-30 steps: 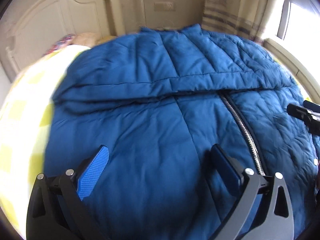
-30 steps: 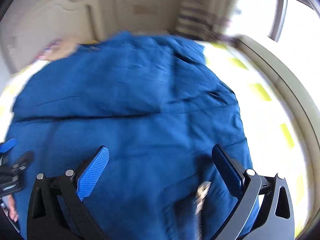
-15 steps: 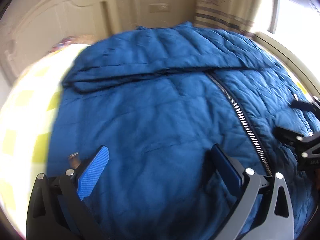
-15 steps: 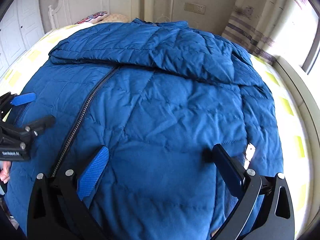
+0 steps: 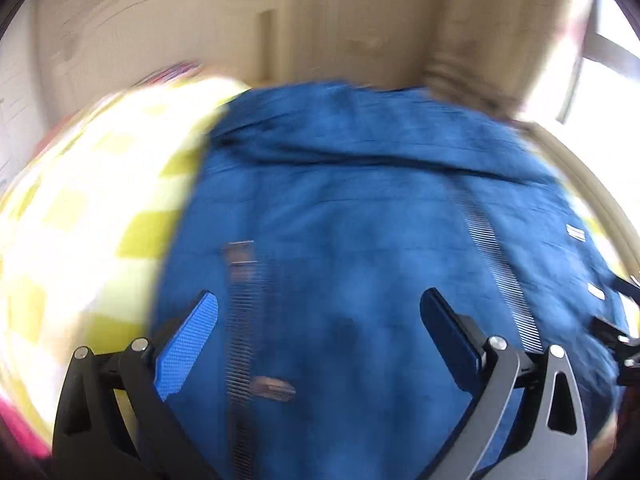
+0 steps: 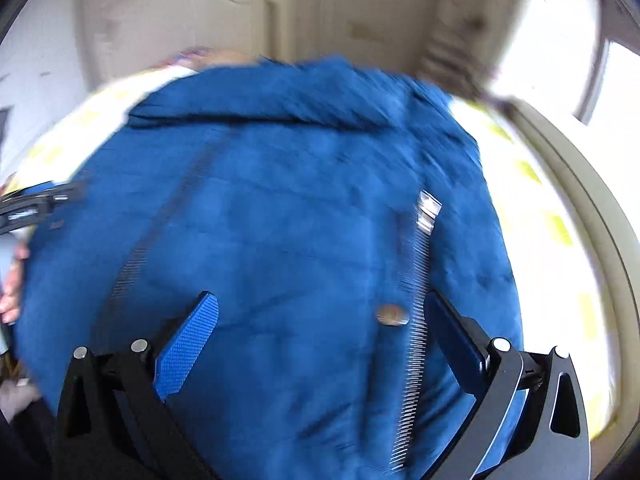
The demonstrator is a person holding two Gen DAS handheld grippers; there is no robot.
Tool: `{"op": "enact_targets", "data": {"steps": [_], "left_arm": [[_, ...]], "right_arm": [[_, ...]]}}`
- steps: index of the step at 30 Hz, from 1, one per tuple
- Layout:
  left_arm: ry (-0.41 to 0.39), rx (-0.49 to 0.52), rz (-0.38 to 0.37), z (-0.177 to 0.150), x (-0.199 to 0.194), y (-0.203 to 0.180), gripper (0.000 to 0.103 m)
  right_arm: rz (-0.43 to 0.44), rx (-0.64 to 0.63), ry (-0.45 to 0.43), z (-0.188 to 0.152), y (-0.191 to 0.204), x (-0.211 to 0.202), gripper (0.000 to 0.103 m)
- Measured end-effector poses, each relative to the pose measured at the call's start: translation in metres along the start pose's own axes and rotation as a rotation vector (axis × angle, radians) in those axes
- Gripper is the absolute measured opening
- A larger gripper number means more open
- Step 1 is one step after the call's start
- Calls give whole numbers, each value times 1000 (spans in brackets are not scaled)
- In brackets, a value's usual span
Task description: Fold large clothes
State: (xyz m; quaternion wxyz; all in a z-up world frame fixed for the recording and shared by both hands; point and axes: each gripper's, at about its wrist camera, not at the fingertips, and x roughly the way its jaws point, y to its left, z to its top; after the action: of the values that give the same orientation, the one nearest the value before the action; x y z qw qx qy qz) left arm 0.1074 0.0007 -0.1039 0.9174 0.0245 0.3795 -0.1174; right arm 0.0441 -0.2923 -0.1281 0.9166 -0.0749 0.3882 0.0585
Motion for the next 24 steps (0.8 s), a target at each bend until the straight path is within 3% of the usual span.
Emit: {"op": "enact_targets", "data": {"steps": [2,5,7,9,12,14,17,21,24], "left_arm": [[-4,176,-14,-11,-1,-41,101],[41,327,84,-29,20,-73,101],[46,304,61,-26,19,-67,101],[98,219,-20,-21,25,-52,101],[105,126,-54,-21,13,-28,100],[85,89,-34,-26,1,-14,101],[104,49,33,-42,-6,14,101],[63,84,44,-57,-8,22,101],[83,75,64,-52,-15,17,100]], "right_arm": [[34,-94,-25,-3,24,-4,98],[-14,-183,60,-10,49,23,98],[20,-126,50,-9,42,26,98],[51,-103,68,-8,34,27,98],[31,-109,69,-8,27,19,98],[14,-93,44,-12,18,8,98],[-82,-47,14,-27,-4,-6,98],[-31,63,31,-51,-34,0,98],[-79,48,30,-52,-29,-10,98]]}}
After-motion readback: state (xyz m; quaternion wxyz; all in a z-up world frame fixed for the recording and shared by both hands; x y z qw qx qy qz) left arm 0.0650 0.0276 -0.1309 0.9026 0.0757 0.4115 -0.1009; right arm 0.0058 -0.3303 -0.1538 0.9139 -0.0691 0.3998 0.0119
